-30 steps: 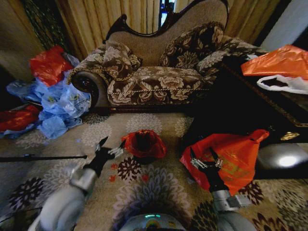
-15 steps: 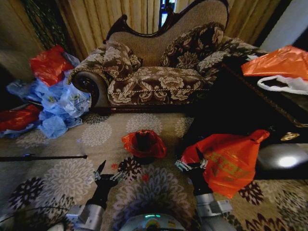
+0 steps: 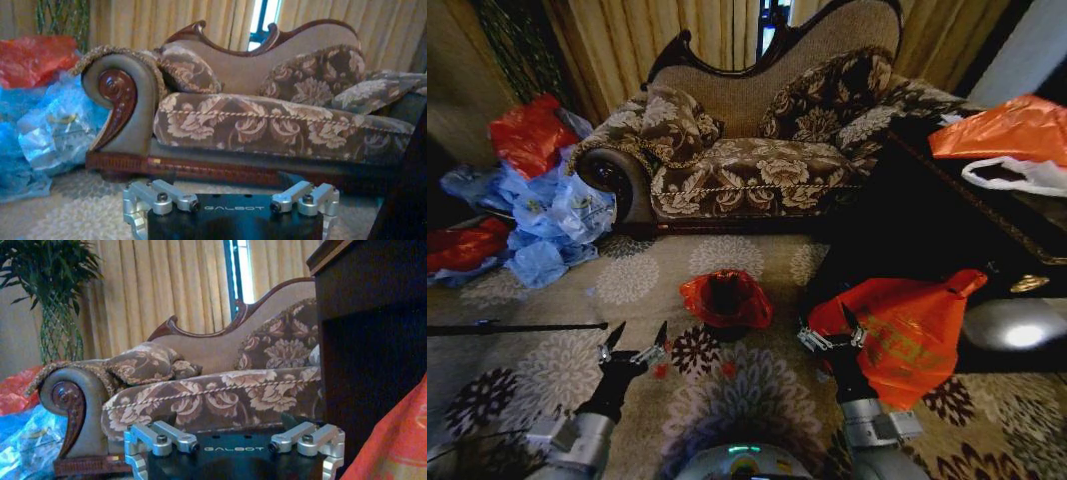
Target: Place a garbage bag over the trash bin.
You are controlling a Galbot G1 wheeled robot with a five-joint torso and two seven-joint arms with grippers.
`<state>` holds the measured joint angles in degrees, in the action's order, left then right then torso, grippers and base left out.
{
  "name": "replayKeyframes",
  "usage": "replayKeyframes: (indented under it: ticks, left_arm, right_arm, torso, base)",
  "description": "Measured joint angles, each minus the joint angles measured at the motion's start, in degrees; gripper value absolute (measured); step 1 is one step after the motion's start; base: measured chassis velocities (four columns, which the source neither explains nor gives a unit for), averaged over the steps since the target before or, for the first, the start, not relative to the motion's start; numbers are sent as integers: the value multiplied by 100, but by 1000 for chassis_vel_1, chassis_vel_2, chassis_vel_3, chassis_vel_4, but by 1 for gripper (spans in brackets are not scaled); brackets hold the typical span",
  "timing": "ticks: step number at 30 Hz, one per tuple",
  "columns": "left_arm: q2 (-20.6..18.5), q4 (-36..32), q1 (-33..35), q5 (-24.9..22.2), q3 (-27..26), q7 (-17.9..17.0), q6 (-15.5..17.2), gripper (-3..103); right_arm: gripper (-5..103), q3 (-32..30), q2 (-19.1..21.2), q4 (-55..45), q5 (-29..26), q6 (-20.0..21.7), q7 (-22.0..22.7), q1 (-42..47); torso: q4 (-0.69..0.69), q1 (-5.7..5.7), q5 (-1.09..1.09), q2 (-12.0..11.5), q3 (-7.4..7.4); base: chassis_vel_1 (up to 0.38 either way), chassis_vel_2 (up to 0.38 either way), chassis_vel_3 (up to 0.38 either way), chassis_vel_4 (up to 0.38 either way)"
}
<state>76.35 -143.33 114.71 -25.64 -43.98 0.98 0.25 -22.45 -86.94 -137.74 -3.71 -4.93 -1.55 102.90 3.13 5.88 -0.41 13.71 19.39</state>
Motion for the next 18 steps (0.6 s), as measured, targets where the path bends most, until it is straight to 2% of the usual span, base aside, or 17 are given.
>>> replayKeyframes:
  ticks: [18]
  left_arm:
    - [-9,8,-3,-126,36,14,33,100]
  right_arm:
    - [100,17,-15,26,21,37,-29,17]
  torso:
    - [0,0,1,-1,0]
  base:
    - [0,0,0,0]
